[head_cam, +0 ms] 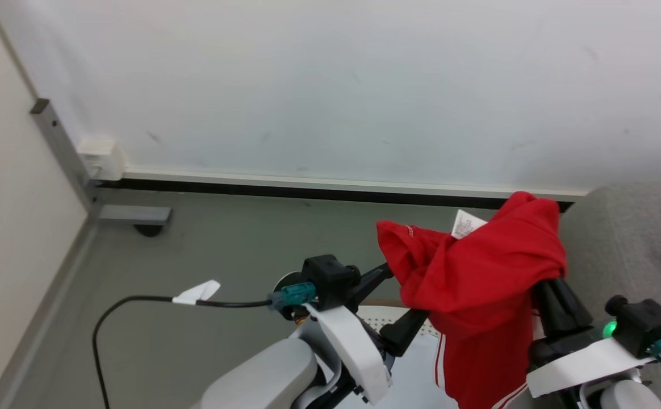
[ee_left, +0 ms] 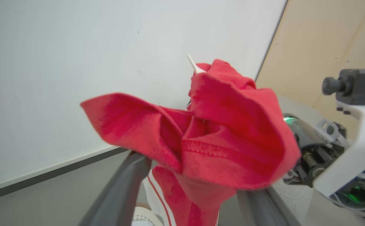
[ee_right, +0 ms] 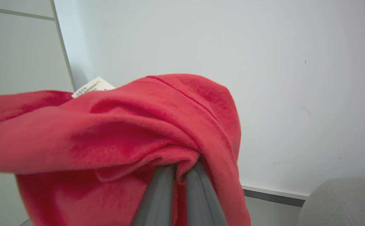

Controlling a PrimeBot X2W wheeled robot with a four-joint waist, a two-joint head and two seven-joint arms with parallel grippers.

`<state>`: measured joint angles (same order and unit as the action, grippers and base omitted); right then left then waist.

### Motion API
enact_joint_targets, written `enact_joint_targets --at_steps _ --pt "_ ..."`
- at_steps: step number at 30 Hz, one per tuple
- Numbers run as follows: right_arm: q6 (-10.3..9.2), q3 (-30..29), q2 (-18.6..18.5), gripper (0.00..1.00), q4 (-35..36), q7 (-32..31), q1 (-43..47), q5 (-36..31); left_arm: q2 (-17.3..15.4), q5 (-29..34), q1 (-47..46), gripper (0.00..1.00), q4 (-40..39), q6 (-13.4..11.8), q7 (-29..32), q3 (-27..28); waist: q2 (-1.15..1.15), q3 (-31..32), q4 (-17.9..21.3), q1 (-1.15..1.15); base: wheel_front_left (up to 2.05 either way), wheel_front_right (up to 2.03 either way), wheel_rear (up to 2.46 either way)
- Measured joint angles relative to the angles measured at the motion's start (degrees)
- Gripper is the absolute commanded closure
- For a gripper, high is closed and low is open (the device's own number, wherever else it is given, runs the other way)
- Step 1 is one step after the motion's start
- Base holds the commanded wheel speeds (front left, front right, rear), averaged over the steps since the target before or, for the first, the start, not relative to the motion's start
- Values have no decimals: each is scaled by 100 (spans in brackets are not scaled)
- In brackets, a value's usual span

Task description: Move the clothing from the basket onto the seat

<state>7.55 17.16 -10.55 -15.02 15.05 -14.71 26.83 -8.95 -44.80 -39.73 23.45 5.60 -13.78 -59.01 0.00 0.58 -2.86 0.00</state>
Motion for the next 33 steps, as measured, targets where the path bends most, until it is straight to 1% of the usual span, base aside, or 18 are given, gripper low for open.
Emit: enact_joint_targets --at_steps 4,9,13,20,25,29,33 --pt "1 -368 -45 100 177 -1 101 -196 -116 98 133 0 -170 -5 -60 45 0 -51 314 0 0 0 0" --pt "0 -1006 -80 100 469 0 201 -294 -237 287 247 0 -334 -3 -100 37 0 -135 763 0 0 0 0" --pt "0 -1343 -140 100 712 1 296 -430 -290 450 331 0 -411 -19 -120 123 0 -234 1156 0 0 0 0" --pt "0 -1526 -155 100 1002 1 515 -555 -290 892 422 0 -590 -59 -130 319 0 -431 1833 0 0 0 0" --pt "0 -1591 -90 100 1120 1 650 -566 -259 1181 599 0 -623 -19 -134 434 0 -585 2234 0 0 0 0" --pt "1 -1601 -57 100 1165 0 681 -570 -224 1307 641 0 -613 26 -134 501 0 -691 2430 0 0 0 0" --pt "0 -1628 -33 100 1201 1 695 -603 -192 1417 680 0 -566 69 -134 552 0 -749 2494 0 0 0 0"
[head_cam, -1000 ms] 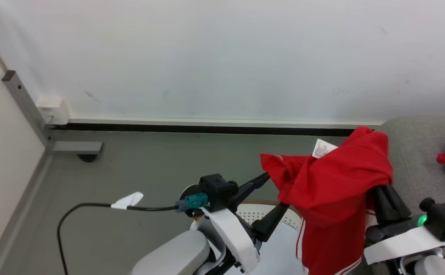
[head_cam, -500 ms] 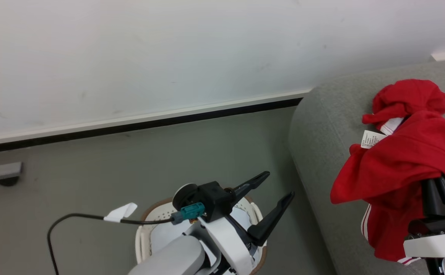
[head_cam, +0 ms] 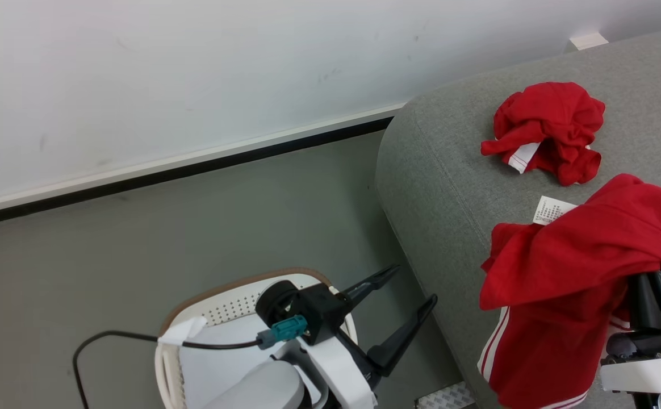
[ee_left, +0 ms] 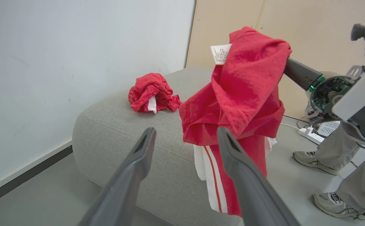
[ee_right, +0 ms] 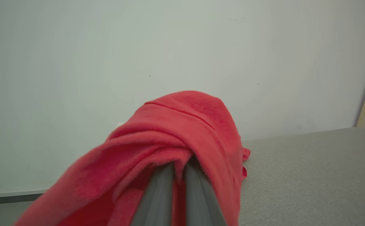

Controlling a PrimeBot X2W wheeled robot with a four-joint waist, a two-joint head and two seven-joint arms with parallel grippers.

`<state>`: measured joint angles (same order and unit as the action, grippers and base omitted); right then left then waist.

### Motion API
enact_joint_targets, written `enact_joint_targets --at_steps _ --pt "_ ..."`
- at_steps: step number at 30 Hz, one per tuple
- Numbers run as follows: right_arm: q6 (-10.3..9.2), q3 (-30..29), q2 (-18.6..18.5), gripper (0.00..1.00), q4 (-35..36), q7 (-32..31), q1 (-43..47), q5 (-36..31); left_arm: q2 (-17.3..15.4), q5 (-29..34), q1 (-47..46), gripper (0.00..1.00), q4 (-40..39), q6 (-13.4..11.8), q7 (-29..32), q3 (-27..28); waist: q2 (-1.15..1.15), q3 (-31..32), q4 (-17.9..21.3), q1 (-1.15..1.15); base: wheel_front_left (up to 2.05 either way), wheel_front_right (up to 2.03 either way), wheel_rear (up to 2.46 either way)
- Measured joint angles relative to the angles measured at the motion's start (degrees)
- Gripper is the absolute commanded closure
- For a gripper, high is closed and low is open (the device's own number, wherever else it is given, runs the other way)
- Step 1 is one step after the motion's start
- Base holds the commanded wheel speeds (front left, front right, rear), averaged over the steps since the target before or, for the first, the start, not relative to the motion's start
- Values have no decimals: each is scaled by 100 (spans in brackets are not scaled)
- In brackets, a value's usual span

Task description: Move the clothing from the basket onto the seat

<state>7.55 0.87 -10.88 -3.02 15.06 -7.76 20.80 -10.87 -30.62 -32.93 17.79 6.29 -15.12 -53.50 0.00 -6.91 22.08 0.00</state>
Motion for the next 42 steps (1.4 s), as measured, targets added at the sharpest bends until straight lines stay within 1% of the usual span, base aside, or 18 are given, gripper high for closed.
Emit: enact_joint_targets --at_steps 5,10,15,20,25,30,33,36,38,42 --pt "0 -78 -15 100 25 0 -48 -24 27 92 1 0 52 32 0 97 0 -63 -20 0 0 0 0" --pt "1 -56 -253 100 27 0 -511 -42 3 191 -41 0 73 51 0 115 0 -251 -36 0 0 0 0" --pt "0 -333 -699 100 11 -13 -1137 -58 -94 235 -285 0 31 75 0 107 0 -631 -98 0 0 0 0" --pt "1 -730 -1223 100 -88 -219 -1772 12 -301 250 -566 0 -102 82 42 100 0 -1149 -215 0 0 0 0" --pt "1 -1374 -1727 100 -290 -293 -2336 94 -597 293 -802 0 -332 93 151 127 0 -1754 -393 1 0 0 0" --pt "1 -1936 -2003 100 -857 -307 -2725 221 -851 294 -899 0 -523 90 219 236 0 -2363 -587 1 0 0 0" --pt "1 -2048 -2157 100 -1344 -403 -2866 236 -953 300 -916 0 -611 75 249 257 0 -2690 -697 1 0 0 0" --pt "1 -2030 -2293 100 -1949 -587 -2966 222 -1017 333 -960 0 -680 74 269 261 0 -2967 -804 2 0 0 0" --pt "0 -1919 -2359 100 -2347 -751 -3012 179 -1032 356 -1011 0 -719 74 276 269 0 -3112 -878 1 0 0 0" --pt "1 -1555 -2321 100 -3193 -1287 -3142 118 -1037 361 -1055 0 -730 65 269 290 0 -3268 -1017 1 0 0 0"
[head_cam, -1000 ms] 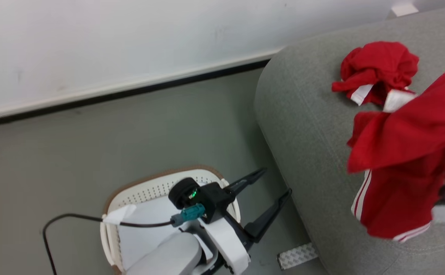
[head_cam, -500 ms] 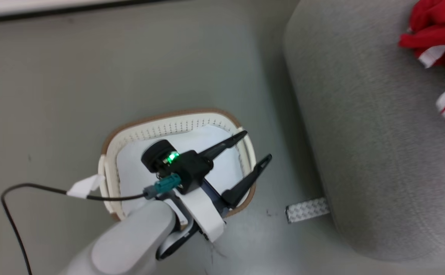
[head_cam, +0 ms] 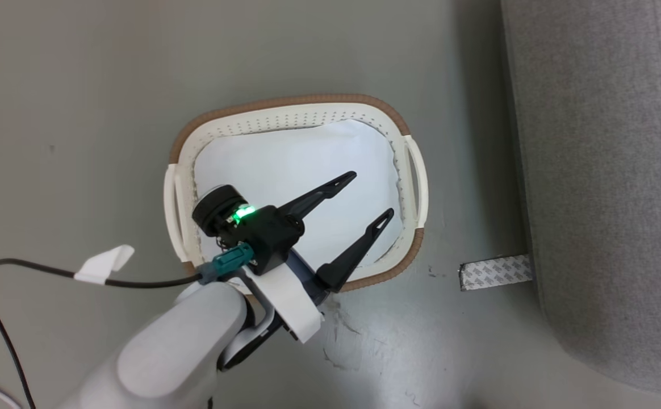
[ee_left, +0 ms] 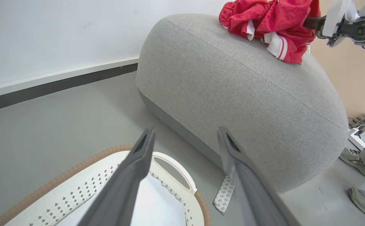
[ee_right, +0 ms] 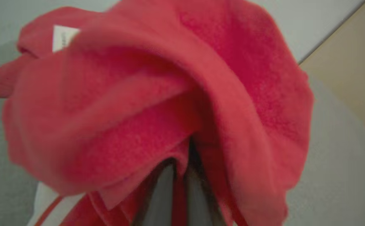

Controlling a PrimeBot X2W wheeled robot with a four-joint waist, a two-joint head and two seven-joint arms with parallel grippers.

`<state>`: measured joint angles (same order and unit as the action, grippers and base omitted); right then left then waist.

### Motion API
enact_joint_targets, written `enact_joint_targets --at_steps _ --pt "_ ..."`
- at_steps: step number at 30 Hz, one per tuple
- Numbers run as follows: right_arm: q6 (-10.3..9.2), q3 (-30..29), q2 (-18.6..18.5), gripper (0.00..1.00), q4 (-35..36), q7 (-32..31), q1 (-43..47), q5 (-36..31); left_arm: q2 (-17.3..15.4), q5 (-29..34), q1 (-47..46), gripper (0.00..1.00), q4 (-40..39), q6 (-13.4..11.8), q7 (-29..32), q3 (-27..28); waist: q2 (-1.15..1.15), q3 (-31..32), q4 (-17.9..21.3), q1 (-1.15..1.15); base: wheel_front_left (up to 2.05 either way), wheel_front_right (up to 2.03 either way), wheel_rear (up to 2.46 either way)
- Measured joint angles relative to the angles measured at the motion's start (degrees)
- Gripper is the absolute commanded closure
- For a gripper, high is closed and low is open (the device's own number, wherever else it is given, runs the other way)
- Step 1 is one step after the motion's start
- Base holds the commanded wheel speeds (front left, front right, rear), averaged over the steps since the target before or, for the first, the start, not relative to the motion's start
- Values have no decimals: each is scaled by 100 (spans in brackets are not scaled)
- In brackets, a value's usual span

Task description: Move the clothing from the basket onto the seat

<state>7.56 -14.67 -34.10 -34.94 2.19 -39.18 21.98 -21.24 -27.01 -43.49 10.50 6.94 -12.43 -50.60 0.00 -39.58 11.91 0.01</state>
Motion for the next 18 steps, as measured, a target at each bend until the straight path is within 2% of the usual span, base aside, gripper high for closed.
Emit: enact_joint_targets --at_steps 7,8,9,10,18 --pt "0 406 -66 100 -769 -389 -180 -31 212 -13 -48 0 155 1 -88 -40 0 182 -130 -1 0 0 0" --pt "0 453 -100 84 -827 -415 -185 -32 233 -27 -44 0 196 1 -113 -45 0 234 -138 -1 0 0 0" --pt "0 533 -132 28 -881 -474 -187 -37 244 -42 -34 0 225 1 -132 -43 0 295 -144 -1 0 0 0" --pt "0 597 -154 0 -927 -498 -188 -41 253 -69 -13 0 267 1 -142 -35 0 360 -146 -1 0 0 0" --pt "0 1274 -335 0 -925 -1045 -79 267 434 -208 350 0 683 0 -235 31 0 1130 -134 -1 0 0 0"
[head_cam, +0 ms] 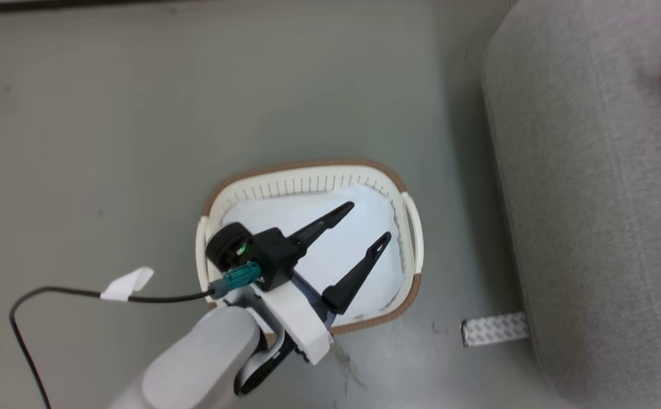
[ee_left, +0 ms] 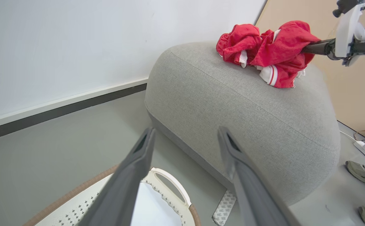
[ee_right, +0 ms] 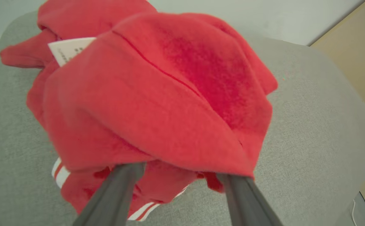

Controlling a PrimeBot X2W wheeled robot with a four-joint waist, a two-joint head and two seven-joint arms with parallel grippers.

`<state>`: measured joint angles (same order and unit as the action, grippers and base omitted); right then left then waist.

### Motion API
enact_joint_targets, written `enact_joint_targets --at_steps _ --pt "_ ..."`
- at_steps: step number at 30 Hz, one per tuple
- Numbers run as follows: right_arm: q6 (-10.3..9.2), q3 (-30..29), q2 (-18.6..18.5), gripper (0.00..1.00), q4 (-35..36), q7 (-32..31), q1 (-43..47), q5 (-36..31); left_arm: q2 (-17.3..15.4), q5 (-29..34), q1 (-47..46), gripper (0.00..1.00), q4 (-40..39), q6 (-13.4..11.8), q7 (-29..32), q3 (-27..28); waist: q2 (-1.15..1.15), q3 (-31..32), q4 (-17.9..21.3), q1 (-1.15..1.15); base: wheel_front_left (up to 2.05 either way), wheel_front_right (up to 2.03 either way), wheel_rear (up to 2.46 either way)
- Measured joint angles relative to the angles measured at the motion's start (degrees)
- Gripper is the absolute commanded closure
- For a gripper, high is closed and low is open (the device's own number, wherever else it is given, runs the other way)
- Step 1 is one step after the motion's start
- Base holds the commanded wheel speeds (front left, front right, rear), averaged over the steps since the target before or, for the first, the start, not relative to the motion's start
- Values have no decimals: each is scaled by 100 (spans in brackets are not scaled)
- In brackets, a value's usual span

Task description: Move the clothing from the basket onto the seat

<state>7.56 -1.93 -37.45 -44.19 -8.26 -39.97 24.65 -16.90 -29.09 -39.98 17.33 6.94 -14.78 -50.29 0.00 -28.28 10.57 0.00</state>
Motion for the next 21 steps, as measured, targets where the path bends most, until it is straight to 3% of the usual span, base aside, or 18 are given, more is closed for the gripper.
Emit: enact_joint_targets --at_steps 8,13,16,21 --pt "0 701 -535 0 861 -436 777 668 174 -131 490 0 140 -99 -29 477 0 1034 -28 -2 0 0 0" --pt "0 773 -800 0 1710 -465 1133 858 193 -135 821 0 67 -202 -29 934 0 1601 -131 -2 0 0 0" --pt "0 686 -749 0 2294 -370 1306 868 205 -159 1019 0 -43 -250 -31 1336 0 1878 -236 -2 0 0 0" --pt "0 381 -196 0 3083 -64 1724 760 201 -158 1394 0 -85 -359 -35 1946 0 2234 -482 -2 0 0 0"
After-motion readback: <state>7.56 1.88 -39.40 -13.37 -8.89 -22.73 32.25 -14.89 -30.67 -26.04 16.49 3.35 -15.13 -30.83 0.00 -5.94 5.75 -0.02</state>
